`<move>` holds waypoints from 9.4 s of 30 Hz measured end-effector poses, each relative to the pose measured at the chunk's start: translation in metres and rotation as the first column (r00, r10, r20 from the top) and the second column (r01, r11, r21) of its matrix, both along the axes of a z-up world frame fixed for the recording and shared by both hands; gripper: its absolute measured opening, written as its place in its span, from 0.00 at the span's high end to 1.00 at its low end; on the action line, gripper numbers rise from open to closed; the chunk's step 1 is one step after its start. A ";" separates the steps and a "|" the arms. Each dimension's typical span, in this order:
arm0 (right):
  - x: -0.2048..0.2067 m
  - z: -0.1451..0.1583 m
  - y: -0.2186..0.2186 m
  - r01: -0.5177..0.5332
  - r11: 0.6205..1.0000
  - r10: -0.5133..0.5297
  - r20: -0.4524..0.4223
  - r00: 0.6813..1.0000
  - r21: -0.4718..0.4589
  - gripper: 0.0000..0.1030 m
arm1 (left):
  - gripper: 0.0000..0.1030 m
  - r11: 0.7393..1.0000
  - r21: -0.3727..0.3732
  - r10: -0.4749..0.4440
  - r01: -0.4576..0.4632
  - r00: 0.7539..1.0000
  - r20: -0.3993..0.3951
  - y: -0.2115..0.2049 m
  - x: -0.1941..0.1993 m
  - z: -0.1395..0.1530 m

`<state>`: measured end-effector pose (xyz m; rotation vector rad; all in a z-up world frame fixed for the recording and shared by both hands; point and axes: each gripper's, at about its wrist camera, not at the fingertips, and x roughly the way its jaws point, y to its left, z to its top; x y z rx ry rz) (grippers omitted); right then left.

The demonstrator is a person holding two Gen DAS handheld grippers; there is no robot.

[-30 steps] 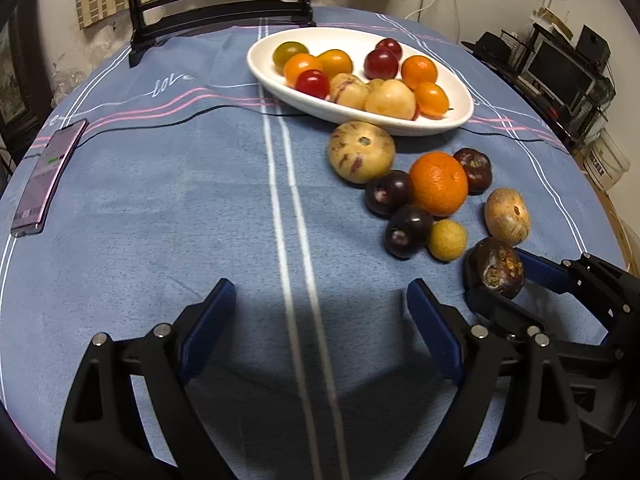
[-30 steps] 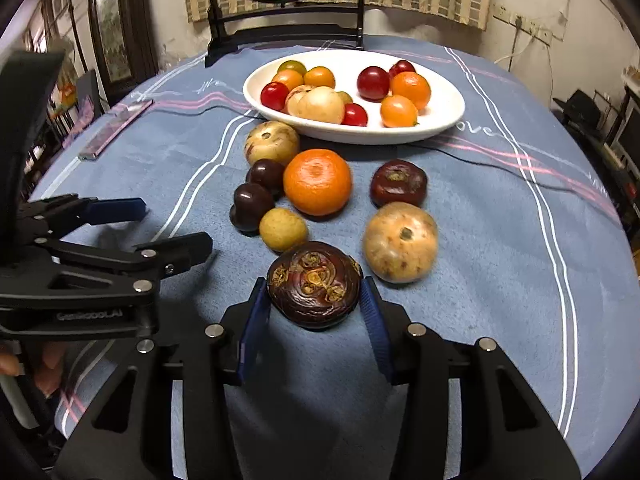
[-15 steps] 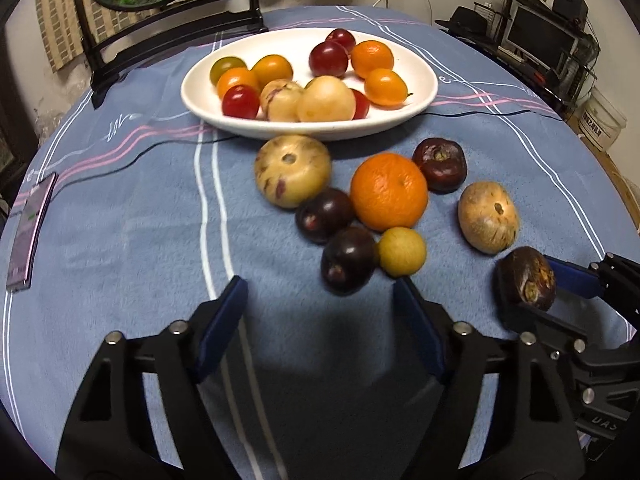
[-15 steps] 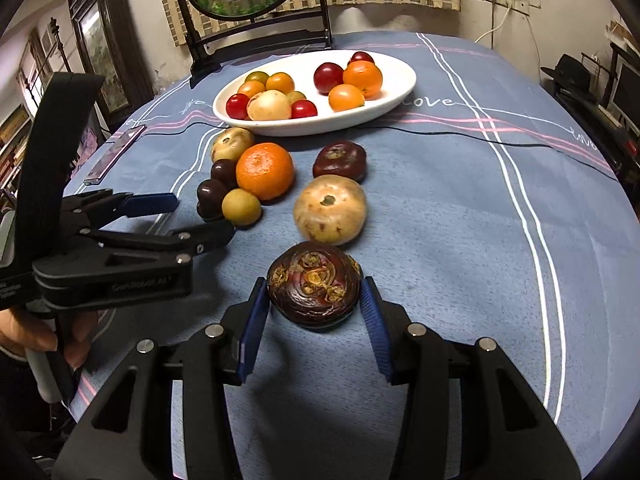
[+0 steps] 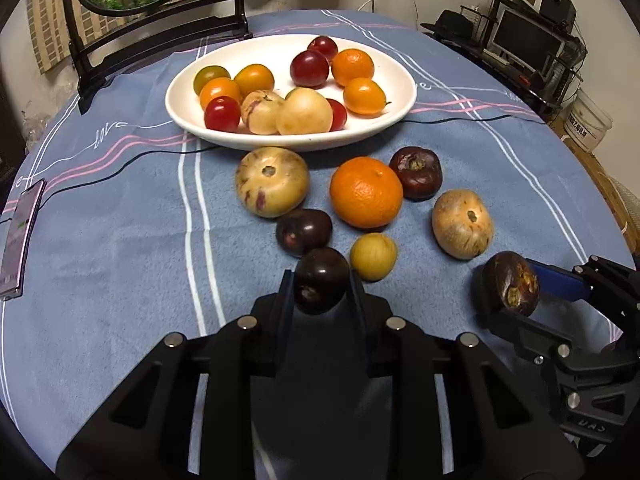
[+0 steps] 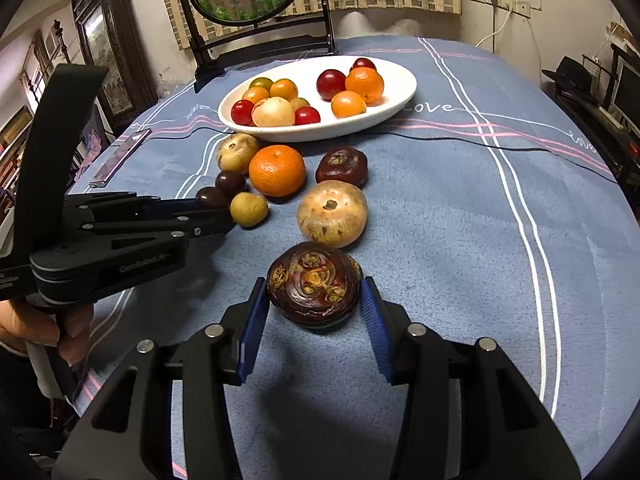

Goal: Organize fruits
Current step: 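Lift both held fruits and carry them toward the plate, then lower both fruits onto the plate and open both tools to release, then withdraw both open tools back toward the fruit cluster, then grasp a tan round fruit with the right tool while the left tool grasps a dark plum, then carry both fruits over the plate and open both tools to release, then withdraw both open tools back toward the remaining fruits, then grasp a large tan fruit with the left tool while the right tool grasps a dark red plum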

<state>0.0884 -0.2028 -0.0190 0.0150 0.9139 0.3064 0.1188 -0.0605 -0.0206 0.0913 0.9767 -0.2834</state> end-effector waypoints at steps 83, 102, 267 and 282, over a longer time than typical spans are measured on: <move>0.062 0.033 -0.016 0.055 0.998 -0.054 0.116 0.992 -0.001 0.39 | 0.16 0.989 -0.080 0.133 -0.128 0.989 0.065 0.036 0.035 0.040; 0.046 -0.005 0.014 -0.007 0.993 0.007 -0.007 1.000 -0.116 0.39 | 0.14 0.990 -0.082 0.111 -0.111 0.994 -0.006 0.044 0.005 0.008; 0.057 0.005 0.002 0.022 0.998 -0.021 0.018 1.000 -0.058 0.37 | 0.42 0.997 0.028 0.066 -0.066 0.998 0.025 0.015 0.072 -0.012; 0.102 -0.014 0.026 0.001 0.965 -0.001 -0.001 1.000 -0.261 0.37 | 0.58 0.996 -0.063 0.058 -0.056 0.998 0.025 0.026 0.067 -0.011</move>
